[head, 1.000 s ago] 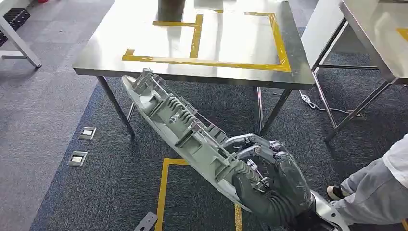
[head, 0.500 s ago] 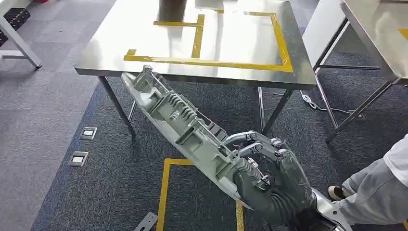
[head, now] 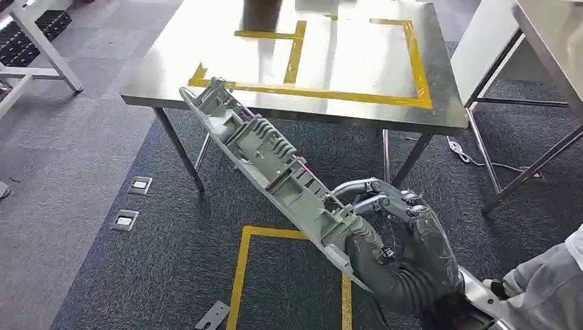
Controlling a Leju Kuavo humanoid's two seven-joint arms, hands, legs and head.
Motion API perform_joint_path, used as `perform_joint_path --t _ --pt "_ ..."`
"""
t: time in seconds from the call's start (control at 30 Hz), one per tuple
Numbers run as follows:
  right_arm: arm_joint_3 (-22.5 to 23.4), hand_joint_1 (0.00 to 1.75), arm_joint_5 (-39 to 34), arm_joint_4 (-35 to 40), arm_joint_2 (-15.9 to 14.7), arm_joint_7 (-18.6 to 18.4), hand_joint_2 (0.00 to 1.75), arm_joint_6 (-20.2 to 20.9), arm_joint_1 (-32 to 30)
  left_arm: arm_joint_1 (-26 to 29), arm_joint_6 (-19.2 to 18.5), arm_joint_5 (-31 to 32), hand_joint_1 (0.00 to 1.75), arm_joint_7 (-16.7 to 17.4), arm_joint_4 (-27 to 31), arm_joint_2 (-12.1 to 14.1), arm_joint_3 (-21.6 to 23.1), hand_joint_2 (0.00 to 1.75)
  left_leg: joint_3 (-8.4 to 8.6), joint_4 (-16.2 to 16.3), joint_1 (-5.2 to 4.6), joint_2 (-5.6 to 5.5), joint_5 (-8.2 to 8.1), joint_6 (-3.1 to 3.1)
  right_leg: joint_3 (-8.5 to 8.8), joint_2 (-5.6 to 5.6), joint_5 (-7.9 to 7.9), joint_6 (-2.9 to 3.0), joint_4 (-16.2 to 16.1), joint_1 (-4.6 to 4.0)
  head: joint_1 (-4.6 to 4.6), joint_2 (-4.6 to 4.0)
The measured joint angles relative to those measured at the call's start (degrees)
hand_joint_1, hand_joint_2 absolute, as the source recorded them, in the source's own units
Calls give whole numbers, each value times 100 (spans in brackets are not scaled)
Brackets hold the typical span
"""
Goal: Take the parts from the cabinet and place them on the table.
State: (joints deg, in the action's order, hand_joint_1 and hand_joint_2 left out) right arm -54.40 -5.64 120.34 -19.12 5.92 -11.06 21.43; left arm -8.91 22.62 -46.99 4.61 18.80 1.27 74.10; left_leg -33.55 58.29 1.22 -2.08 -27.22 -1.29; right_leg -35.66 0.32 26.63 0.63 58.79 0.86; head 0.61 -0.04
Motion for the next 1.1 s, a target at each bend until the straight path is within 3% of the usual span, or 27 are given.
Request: perform_joint_path --t 0.07,0.13,0.17,0.2,0.23,0.27,0.33,0.4,0.43,0.5,0.57,0.6,0.67,0.7,0.73,0.77,0.83,0.87,0.9,1.0,1.03,1.07,1.1 --pt "7 175 0 -4 2 -7 175 0 14 -8 0 0 0 -2 0 9 -2 175 -89 247 1 86 -193 -41 96 -35 -1 73 -82 32 -44 0" --pt "18 175 0 -13 2 -13 175 -7 28 -10 0 0 0 -2 0 7 0 175 -468 1092 3 110 -570 -50 150 -69 33 125 -78 15 -98 0" --pt "20 175 0 -18 2 -15 175 -7 28 -1 -4 0 0 0 0 7 0 175 -666 1488 3 110 -678 -60 172 -76 55 137 -75 6 -96 0" --pt "17 175 0 -17 4 -15 175 -7 29 11 -4 0 0 0 0 9 0 175 -796 1694 3 111 -667 -73 195 -77 78 141 -69 -1 -98 0" --pt "17 175 0 -17 2 -17 175 -7 28 18 -4 -2 0 2 0 9 0 175 -790 1610 3 111 -506 -73 231 -76 109 133 -62 -3 -105 0" --pt "17 175 0 -17 4 -20 175 -7 28 16 -4 -2 0 2 -2 13 -2 175 -680 1299 3 112 -244 -66 268 -76 145 118 -49 -2 -114 0" --pt "20 175 0 -17 4 -24 175 -7 30 14 -4 -2 0 0 -2 15 -2 175 -313 389 2 145 298 -29 358 -83 232 79 -17 1 -140 0" --pt "22 175 -4 -20 4 -28 175 -7 57 2 -7 -4 0 -4 -2 15 -2 175 -164 196 -44 167 156 31 336 -84 275 10 19 -38 -138 0" --pt "26 175 -7 -20 2 -26 175 -7 74 -2 -9 -7 0 -4 -2 13 -2 175 -174 159 -47 165 81 76 294 -90 267 -18 24 -39 -151 0" --pt "26 175 -9 -20 2 -31 175 -4 81 17 -11 -11 0 -9 -2 11 -4 175 -185 142 -44 138 76 127 311 -115 269 -68 -10 -36 -144 0" --pt "31 175 -9 -20 2 -31 175 -7 108 7 -4 -13 0 -11 -4 11 -7 175 -147 105 -3 136 71 183 228 -88 398 -131 180 -28 -118 0" --pt "31 175 -9 -20 2 -28 175 -7 120 -6 -4 -13 0 -11 -7 13 -9 175 -146 107 -6 136 57 219 27 -84 558 -140 546 -23 -79 0" --pt "28 175 -13 -22 2 -28 175 -7 114 -8 -13 -15 0 -11 -7 13 -11 175 -139 110 -26 135 34 252 -533 -82 868 -159 1471 -22 -61 0" --pt "28 175 -15 -26 0 -28 175 -7 111 1 -20 -17 0 -9 -9 11 -11 175 -130 113 -35 135 18 265 -739 -83 877 -162 1738 -22 -55 0" --pt "26 175 -17 -28 0 -33 175 -7 105 10 -20 -17 0 -9 -9 9 -9 175 -110 113 -45 129 4 271 -812 -82 747 -148 1744 -23 -52 0" --pt "26 175 -20 -26 0 -33 175 -7 106 12 -20 -17 0 -9 -9 7 -11 175 -79 113 -50 111 -21 269 -759 -80 487 -119 1498 -27 -52 0" --pt "28 175 -35 -26 -2 -33 175 -7 108 5 -17 -17 0 -9 -9 4 -11 175 9 113 -55 80 -75 249 -379 -72 -147 -25 511 -60 -48 0" --pt "28 175 -35 -26 -4 -33 175 -7 109 5 -17 -17 0 -11 -9 -6 -11 175 24 111 -48 77 -100 232 -234 -43 -192 43 214 -91 -46 0" --pt "28 175 -46 -26 -4 -37 175 -9 119 4 -18 -20 0 -9 -9 -15 -13 175 12 121 -77 62 -109 204 -198 -49 -169 51 123 -108 -50 0" --pt "28 175 -52 -26 -7 -37 175 -13 129 12 -31 -22 0 -9 -9 -35 -11 175 26 78 -43 71 -122 102 -165 -33 -95 110 60 -130 -33 0" --pt "31 175 -52 -26 -7 -37 175 -13 129 2 -28 -19 0 -11 -11 -26 -13 175 48 84 -59 68 -166 72 -94 -45 -117 126 -46 -71 -39 0" --pt "28 175 -52 -26 -7 -46 175 -15 126 3 -18 -17 0 -11 -13 -24 -13 175 27 167 -59 97 -240 61 -24 -59 -120 136 -108 -68 -48 -2" --pt "29 175 -52 -26 -7 -46 175 -18 136 1 -17 -17 0 -11 -13 -24 -13 175 -74 431 -56 105 -397 54 21 -74 -109 161 -124 -55 -92 0"
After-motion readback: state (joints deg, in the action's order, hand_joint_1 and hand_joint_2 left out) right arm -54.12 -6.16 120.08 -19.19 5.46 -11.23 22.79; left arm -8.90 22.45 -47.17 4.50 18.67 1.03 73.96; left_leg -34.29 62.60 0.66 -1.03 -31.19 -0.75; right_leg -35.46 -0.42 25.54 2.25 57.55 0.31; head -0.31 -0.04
